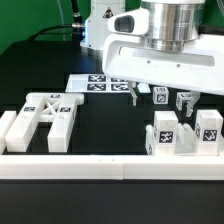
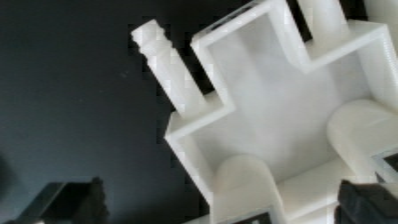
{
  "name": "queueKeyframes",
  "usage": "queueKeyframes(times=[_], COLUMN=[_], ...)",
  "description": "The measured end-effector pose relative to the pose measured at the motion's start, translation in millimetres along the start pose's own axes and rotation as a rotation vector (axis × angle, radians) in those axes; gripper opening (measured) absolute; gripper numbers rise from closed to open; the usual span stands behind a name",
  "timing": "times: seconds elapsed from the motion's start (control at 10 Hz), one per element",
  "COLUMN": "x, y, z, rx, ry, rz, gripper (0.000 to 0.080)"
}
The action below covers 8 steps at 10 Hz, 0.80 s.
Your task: Assemble chair
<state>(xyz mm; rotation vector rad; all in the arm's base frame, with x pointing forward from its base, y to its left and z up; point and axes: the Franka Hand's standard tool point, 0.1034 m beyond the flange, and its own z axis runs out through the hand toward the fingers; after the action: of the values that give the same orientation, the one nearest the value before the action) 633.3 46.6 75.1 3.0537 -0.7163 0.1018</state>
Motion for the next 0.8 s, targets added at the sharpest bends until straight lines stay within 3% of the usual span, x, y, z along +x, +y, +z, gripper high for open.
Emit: queueKeyframes(times=[0.4,0.8], x=[-1.1,-20.9], y=[0.7,6.8], z=[1.3,20.3], rx=[-0.001,0.0], ry=[-0.002,0.031], rz=[-0.001,-0.036], gripper=[0.0649,0.0649])
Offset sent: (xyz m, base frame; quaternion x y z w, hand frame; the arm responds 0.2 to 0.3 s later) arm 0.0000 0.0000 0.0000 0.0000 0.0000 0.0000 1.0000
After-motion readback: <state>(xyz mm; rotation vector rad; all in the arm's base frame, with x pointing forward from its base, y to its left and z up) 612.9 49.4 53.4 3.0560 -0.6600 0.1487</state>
